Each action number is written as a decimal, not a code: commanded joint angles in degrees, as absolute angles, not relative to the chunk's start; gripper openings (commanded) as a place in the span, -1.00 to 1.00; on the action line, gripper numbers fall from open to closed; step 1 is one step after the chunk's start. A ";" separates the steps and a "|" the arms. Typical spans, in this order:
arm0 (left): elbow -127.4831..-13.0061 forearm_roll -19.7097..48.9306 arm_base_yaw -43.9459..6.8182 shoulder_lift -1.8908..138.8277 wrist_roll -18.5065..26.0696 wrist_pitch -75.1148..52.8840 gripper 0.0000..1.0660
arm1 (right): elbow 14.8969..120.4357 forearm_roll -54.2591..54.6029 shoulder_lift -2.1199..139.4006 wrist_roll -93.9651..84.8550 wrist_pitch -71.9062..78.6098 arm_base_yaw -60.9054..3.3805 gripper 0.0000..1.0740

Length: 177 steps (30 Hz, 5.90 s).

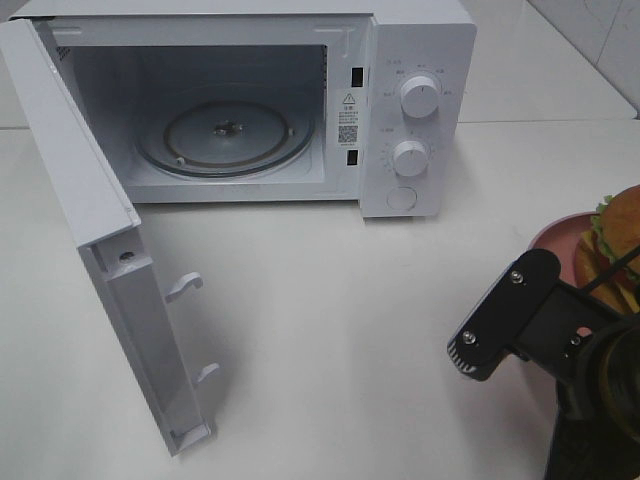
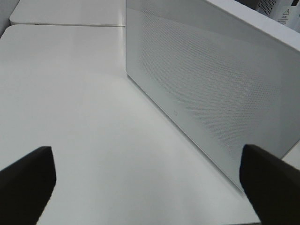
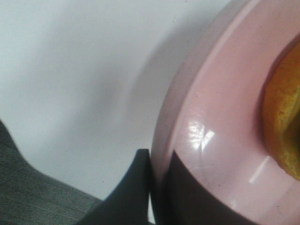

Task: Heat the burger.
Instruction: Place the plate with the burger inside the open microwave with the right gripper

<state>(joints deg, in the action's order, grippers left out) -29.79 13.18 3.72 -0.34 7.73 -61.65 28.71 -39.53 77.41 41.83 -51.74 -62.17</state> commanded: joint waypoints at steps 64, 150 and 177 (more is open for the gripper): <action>-29.68 13.24 3.61 -0.52 7.68 -61.42 0.87 | 28.76 -55.35 77.12 10.94 -34.32 -71.96 -1.00; -29.68 13.24 3.61 -0.52 7.68 -61.42 0.87 | 35.64 2.12 77.58 -97.86 -15.47 -34.84 -1.00; -29.68 13.24 3.61 -0.52 7.68 -61.42 0.87 | 45.38 2.18 87.43 -95.97 -15.64 -37.47 -1.00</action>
